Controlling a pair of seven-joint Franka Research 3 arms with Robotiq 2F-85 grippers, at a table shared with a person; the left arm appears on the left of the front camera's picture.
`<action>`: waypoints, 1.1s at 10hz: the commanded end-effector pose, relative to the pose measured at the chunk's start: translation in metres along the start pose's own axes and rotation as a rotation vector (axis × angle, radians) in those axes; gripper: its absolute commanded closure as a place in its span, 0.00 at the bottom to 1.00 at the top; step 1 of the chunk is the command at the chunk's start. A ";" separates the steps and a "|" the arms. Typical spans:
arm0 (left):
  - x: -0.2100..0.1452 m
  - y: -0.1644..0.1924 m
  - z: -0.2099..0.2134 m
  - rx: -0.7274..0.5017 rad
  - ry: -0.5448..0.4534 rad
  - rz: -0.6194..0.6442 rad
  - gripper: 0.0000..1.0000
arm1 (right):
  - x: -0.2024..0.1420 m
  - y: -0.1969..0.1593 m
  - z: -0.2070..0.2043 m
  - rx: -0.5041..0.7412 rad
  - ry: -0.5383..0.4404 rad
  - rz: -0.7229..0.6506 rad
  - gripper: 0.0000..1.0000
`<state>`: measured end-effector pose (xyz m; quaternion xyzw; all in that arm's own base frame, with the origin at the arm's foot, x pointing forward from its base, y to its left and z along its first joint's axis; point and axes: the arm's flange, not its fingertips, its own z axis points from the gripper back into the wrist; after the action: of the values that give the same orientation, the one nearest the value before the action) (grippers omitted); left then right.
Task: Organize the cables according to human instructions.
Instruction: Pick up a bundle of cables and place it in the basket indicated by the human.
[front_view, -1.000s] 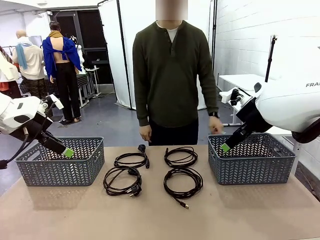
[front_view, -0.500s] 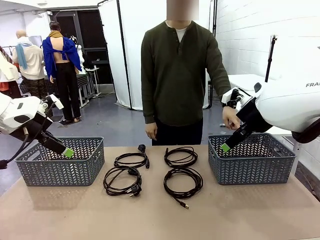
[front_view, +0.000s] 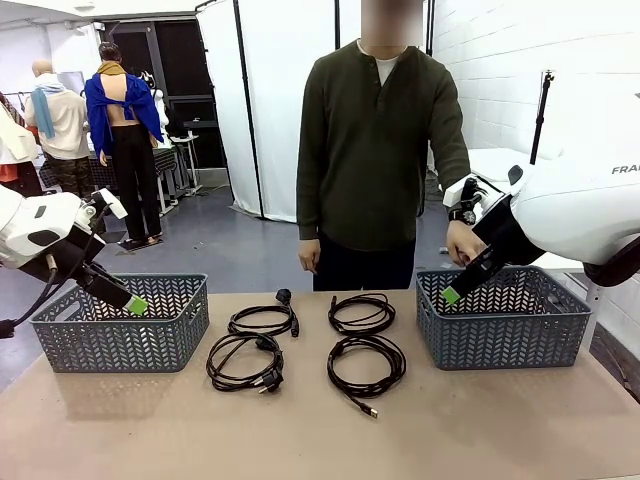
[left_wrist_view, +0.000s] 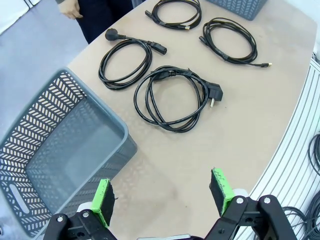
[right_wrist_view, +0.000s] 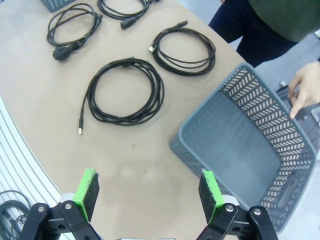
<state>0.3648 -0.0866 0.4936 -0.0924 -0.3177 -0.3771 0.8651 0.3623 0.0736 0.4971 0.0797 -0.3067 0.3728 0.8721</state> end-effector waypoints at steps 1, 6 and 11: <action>0.000 0.000 -0.001 0.008 0.005 0.010 0.00 | 0.000 0.000 -0.002 0.005 0.001 -0.001 0.00; 0.000 0.000 -0.001 0.008 0.005 0.010 0.00 | 0.000 0.000 -0.002 0.005 0.001 -0.001 0.00; 0.000 0.000 -0.001 0.008 0.005 0.010 0.00 | 0.000 0.000 -0.002 0.005 0.001 -0.001 0.00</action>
<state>0.3648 -0.0864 0.4937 -0.0921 -0.3177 -0.3769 0.8651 0.3623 0.0736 0.4971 0.0797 -0.3067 0.3727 0.8721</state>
